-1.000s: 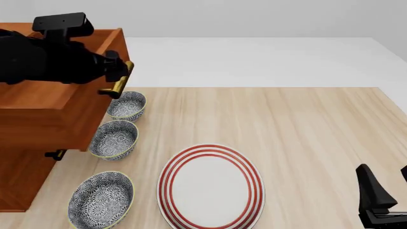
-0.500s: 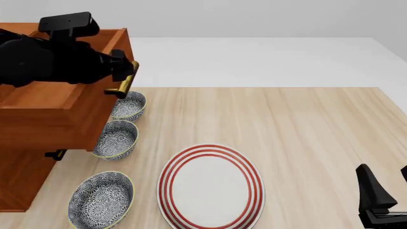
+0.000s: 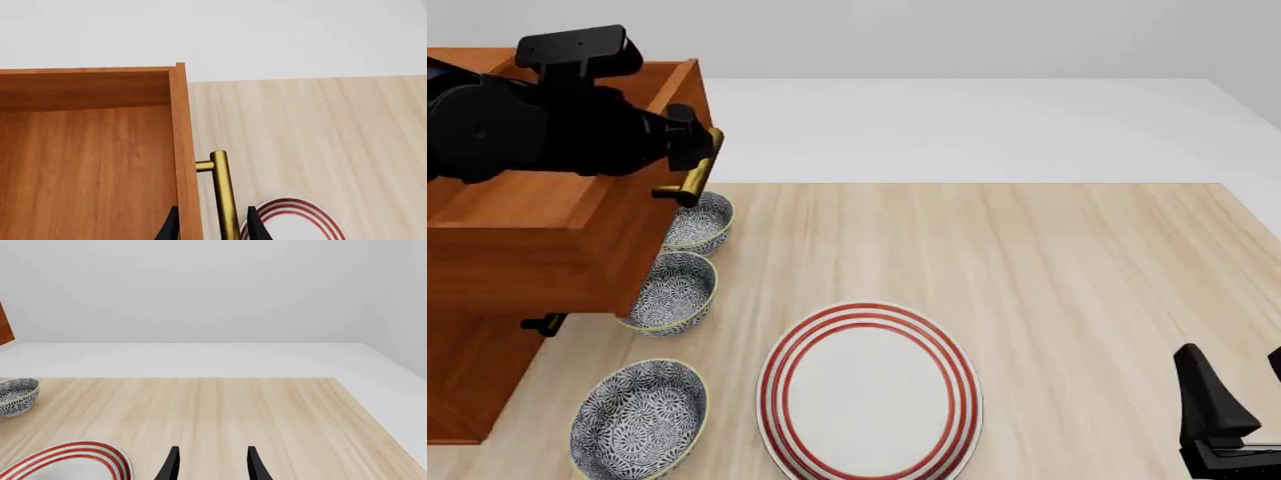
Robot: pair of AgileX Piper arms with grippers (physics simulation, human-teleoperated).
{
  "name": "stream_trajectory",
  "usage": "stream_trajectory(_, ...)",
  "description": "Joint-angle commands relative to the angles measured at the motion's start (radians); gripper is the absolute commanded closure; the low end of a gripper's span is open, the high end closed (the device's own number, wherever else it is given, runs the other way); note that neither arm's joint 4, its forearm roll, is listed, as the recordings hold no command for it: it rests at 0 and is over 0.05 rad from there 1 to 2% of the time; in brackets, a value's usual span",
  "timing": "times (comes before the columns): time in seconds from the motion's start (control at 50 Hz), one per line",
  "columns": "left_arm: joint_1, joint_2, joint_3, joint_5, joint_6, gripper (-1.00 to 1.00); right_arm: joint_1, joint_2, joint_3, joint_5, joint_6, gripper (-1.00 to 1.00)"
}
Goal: Open the top drawer of the cabinet.
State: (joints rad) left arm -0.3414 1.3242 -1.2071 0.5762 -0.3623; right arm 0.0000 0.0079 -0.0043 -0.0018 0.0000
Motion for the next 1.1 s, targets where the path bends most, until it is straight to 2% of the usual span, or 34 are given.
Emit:
stream_trajectory(0.02, -0.094, 0.042, 0.141, 0.046, 0.133, -1.0, 0.0, 0.0, 0.0, 0.0, 0.0, -1.0)
stream_trajectory(0.34, -0.115, 0.037, 0.136, 0.046, 0.125, -1.0, 0.0, 0.0, 0.0, 0.0, 0.0, -1.0)
stream_trajectory(1.1, -0.1, -0.002, -0.014, 0.139, 0.192, -1.0, 0.0, 0.0, 0.0, 0.0, 0.0, -1.0)
